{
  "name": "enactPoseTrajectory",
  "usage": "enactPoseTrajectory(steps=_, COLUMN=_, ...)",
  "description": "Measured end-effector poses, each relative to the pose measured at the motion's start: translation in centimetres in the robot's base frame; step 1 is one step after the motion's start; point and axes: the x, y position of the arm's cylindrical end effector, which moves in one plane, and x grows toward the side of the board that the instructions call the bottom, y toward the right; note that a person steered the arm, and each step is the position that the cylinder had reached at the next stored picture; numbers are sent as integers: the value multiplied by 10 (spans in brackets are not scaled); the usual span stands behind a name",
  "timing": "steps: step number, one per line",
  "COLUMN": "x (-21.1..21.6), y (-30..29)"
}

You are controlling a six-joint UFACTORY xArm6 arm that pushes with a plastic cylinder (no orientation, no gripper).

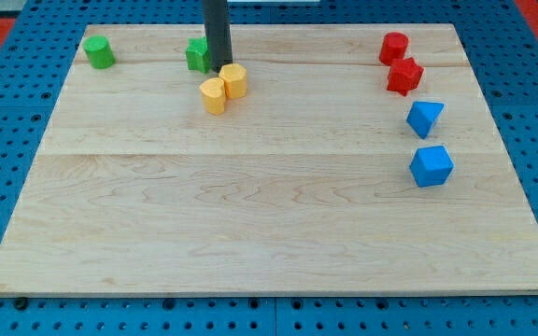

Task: Slide the yellow heart to the center

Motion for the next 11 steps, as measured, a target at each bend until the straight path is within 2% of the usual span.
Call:
enactPoseTrajectory(steps=2, x=0, y=30)
enactPoseTrajectory(steps=3, x=10, y=-1)
enactPoseTrajectory(steps=6, x=62, y=-26)
enactPoseTrajectory(steps=7, x=65, y=-9)
enactPoseTrajectory(steps=8, x=102, y=4)
enactPoseTrajectory(steps=9, x=116, y=-21)
enactPoseTrajectory(steps=10, x=93, y=-92)
enactPoseTrajectory(steps=11, x=68, y=-96)
